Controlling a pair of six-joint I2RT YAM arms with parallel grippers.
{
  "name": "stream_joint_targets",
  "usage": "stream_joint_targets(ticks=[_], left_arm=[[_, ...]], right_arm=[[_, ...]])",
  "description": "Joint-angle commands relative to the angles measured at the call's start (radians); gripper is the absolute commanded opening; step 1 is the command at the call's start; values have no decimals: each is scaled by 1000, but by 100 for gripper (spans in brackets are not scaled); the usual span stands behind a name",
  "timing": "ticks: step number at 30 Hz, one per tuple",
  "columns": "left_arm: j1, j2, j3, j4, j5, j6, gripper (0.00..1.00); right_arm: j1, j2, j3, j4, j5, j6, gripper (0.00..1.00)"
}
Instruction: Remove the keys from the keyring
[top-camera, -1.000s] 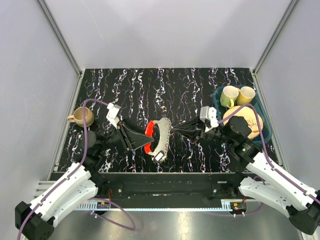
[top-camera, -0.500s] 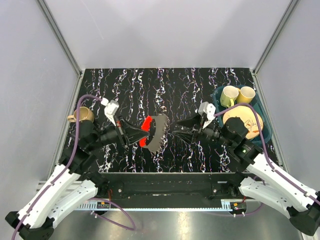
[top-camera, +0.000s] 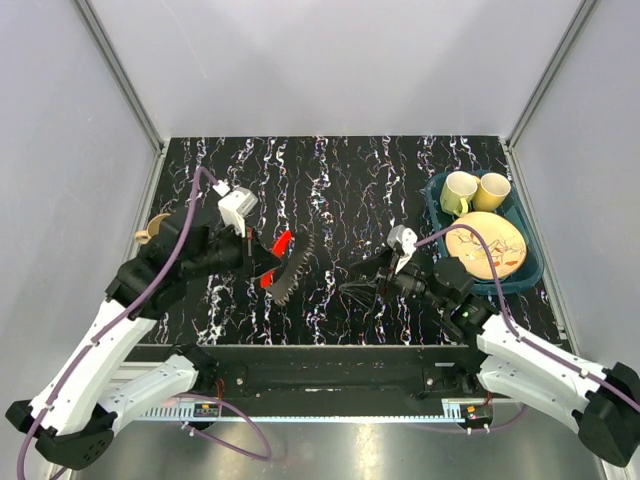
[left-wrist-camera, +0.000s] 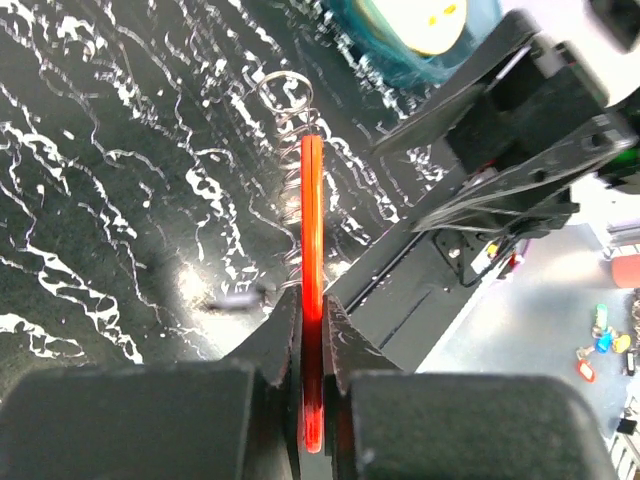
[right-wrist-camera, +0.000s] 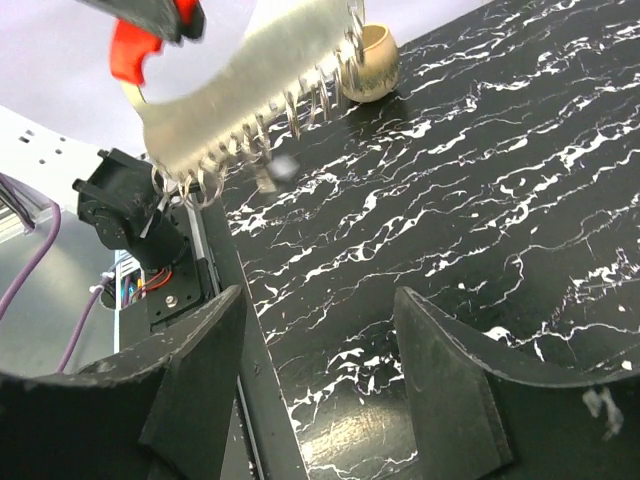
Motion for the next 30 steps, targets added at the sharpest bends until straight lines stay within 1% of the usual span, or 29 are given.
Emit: stream_joint_targets(ticks=[1, 4, 8, 11, 15, 20, 30], left_arm=[[-1, -8, 148, 22, 68, -39, 0], [-1, -13, 166, 45, 99, -76, 0], [-1, -18, 176, 96, 132, -128, 0], [-1, -22, 177, 111, 131, -153, 0], [-1, -27, 180, 114, 106, -170, 0], [-1, -30, 165, 159, 137, -206, 0], [-1, -36, 156, 182, 148, -228, 0]], right_arm=[[37, 31, -7, 293, 33, -32, 66], [61, 62, 4, 325, 50, -71, 66], [84, 132, 7, 456, 45, -83, 66], [107, 178, 45, 470, 52, -92, 66], [157, 221, 79, 491, 70, -144, 66], [189, 266, 117, 507, 96, -178, 66], [249, 333, 155, 523, 120, -209, 66]])
